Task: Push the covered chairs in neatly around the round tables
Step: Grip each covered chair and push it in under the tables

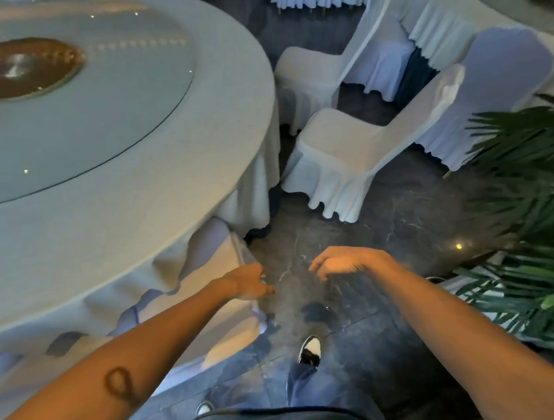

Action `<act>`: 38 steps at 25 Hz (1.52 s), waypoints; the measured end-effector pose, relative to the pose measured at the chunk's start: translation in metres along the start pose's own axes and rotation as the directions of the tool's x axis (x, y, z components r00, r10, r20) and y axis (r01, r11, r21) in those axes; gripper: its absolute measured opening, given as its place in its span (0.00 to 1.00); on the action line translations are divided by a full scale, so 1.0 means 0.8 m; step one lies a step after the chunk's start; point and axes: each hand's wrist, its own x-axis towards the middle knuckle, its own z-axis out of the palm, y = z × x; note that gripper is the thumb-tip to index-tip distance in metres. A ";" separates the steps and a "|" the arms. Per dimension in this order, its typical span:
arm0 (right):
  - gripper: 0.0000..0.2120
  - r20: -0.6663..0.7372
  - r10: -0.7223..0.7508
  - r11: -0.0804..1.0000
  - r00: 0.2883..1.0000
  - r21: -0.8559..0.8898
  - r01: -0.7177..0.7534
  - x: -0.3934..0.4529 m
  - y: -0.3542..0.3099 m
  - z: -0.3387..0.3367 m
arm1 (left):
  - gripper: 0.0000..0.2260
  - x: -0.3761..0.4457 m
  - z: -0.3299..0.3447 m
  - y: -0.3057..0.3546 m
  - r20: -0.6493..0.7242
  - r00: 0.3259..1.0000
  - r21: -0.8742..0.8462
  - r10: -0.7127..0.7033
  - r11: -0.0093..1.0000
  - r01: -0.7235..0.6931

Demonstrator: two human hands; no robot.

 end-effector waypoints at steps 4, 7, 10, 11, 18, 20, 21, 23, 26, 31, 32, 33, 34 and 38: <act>0.17 -0.050 -0.009 0.993 0.999 -0.122 0.003 -0.015 0.093 -0.130 | 0.28 0.098 -0.044 0.114 -0.120 0.993 0.081 -0.017 0.996 0.027; 0.16 -0.109 0.014 0.987 0.994 -0.156 -0.031 -0.016 0.147 -0.211 | 0.29 0.150 -0.083 0.180 -0.194 0.981 0.074 -0.007 0.997 0.022; 0.22 -0.185 0.024 0.990 0.982 -0.133 -0.050 -0.006 0.189 -0.286 | 0.23 0.194 -0.122 0.240 -0.276 0.961 0.071 0.022 0.997 -0.002; 0.23 -0.222 0.033 0.991 0.975 -0.120 -0.061 -0.002 0.201 -0.310 | 0.23 0.209 -0.136 0.260 -0.302 0.953 0.073 0.031 0.997 -0.010; 0.32 -0.504 -0.052 0.990 0.862 -0.138 -0.021 0.062 0.294 -0.471 | 0.37 0.372 -0.224 0.365 -0.403 0.914 0.083 0.053 0.996 -0.022; 0.33 -0.579 -0.045 0.984 0.814 -0.167 -0.064 0.089 0.323 -0.541 | 0.37 0.436 -0.267 0.407 -0.467 0.878 0.021 0.101 0.994 -0.103; 0.33 -0.608 -0.054 0.977 0.792 -0.195 -0.082 0.095 0.332 -0.568 | 0.37 0.461 -0.283 0.425 -0.491 0.862 -0.018 0.127 0.988 -0.156; 0.33 -0.668 -0.096 0.964 0.738 -0.246 -0.097 0.111 0.352 -0.624 | 0.37 0.509 -0.319 0.461 -0.513 0.843 -0.083 0.160 0.969 -0.234; 0.33 -0.733 -0.177 0.936 0.657 -0.333 -0.118 0.135 0.396 -0.722 | 0.38 0.579 -0.374 0.520 -0.521 0.829 -0.089 0.204 0.953 -0.291; 0.35 -0.763 -0.058 0.917 0.644 -0.296 -0.268 0.159 0.497 -0.837 | 0.41 0.663 -0.410 0.613 -0.397 0.876 -0.079 0.273 0.941 -0.329; 0.37 -0.736 -0.027 0.904 0.676 -0.306 -0.297 0.163 0.522 -0.853 | 0.42 0.679 -0.410 0.628 -0.358 0.889 -0.073 0.286 0.940 -0.332; 0.38 -0.697 -0.007 0.885 0.717 -0.339 -0.320 0.166 0.550 -0.866 | 0.43 0.696 -0.406 0.644 -0.310 0.904 -0.068 0.294 0.942 -0.330; 0.39 -0.653 0.000 0.858 0.757 -0.388 -0.335 0.172 0.578 -0.880 | 0.44 0.714 -0.401 0.663 -0.267 0.915 -0.069 0.301 0.941 -0.330; 0.36 -0.527 -0.042 0.766 0.849 -0.563 -0.311 0.202 0.652 -0.914 | 0.45 0.767 -0.377 0.723 -0.134 0.949 -0.081 0.284 0.952 -0.296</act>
